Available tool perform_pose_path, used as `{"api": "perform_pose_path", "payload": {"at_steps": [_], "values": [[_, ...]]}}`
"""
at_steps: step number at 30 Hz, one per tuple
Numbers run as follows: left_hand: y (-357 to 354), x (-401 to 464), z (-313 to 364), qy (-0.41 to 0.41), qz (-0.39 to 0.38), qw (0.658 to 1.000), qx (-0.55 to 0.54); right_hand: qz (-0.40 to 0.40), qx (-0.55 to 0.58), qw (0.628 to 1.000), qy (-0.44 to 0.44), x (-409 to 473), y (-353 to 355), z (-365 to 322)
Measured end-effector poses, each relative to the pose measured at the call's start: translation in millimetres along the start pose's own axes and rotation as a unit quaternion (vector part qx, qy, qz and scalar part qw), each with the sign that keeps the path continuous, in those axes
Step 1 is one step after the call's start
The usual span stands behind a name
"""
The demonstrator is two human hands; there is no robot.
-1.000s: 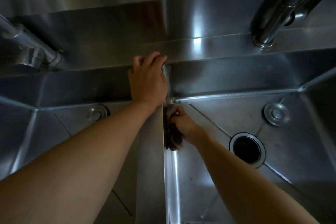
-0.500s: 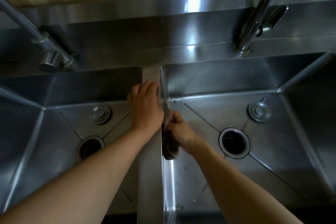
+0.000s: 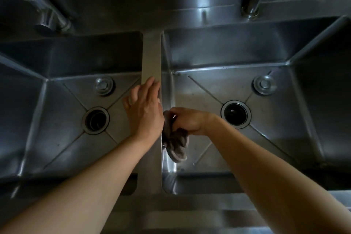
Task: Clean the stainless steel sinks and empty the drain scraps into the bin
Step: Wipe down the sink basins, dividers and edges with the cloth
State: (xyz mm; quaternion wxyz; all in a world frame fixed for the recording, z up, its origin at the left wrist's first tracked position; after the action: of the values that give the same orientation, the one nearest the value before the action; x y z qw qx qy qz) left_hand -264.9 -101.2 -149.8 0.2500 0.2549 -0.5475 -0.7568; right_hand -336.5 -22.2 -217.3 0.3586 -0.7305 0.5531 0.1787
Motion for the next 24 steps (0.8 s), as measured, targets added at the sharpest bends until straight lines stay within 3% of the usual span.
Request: {"api": "perform_pose_path", "payload": {"at_steps": [4,9,13,16,18,20,24], "values": [[-0.6,1.4,-2.5,0.000,-0.006,1.000,0.002,0.075,-0.081,0.993,-0.037,13.3,0.2,16.3],[-1.5,0.4,-3.9,0.006,-0.014,1.000,-0.003,-0.072,-0.203,0.964,-0.158,18.8,-29.7,58.9],[6.9,1.7,5.2,0.019,-0.013,1.000,0.007,0.041,-0.222,0.965,-0.133,-8.1,-1.8,60.5],[8.2,-1.8,18.8,0.015,-0.009,0.999,0.028,0.127,-0.288,0.936,-0.155,-26.2,30.3,66.7],[4.3,-9.3,28.7,-0.005,-0.006,0.999,0.044,0.109,-0.344,0.911,-0.198,-28.2,34.9,77.4],[-0.4,-16.1,36.0,-0.016,0.001,0.998,0.059,0.042,-0.351,0.909,-0.221,-19.5,26.3,94.6],[-1.9,-11.1,38.3,-0.022,-0.003,0.997,0.068,-0.030,-0.405,0.896,-0.181,15.4,0.9,123.1]]}}
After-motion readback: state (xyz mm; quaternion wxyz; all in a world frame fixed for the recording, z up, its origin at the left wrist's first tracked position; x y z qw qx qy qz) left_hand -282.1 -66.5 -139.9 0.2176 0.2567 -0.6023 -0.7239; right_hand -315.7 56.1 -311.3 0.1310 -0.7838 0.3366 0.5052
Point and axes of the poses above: each hand's wrist, its own x-axis towards the middle knuckle, its own y-axis out of the back of the hand, z = x × y, the point moved 5 cm from there along x, towards the middle knuckle, and after that the axes turned 15 degrees about -z, right-handed, at the moved point
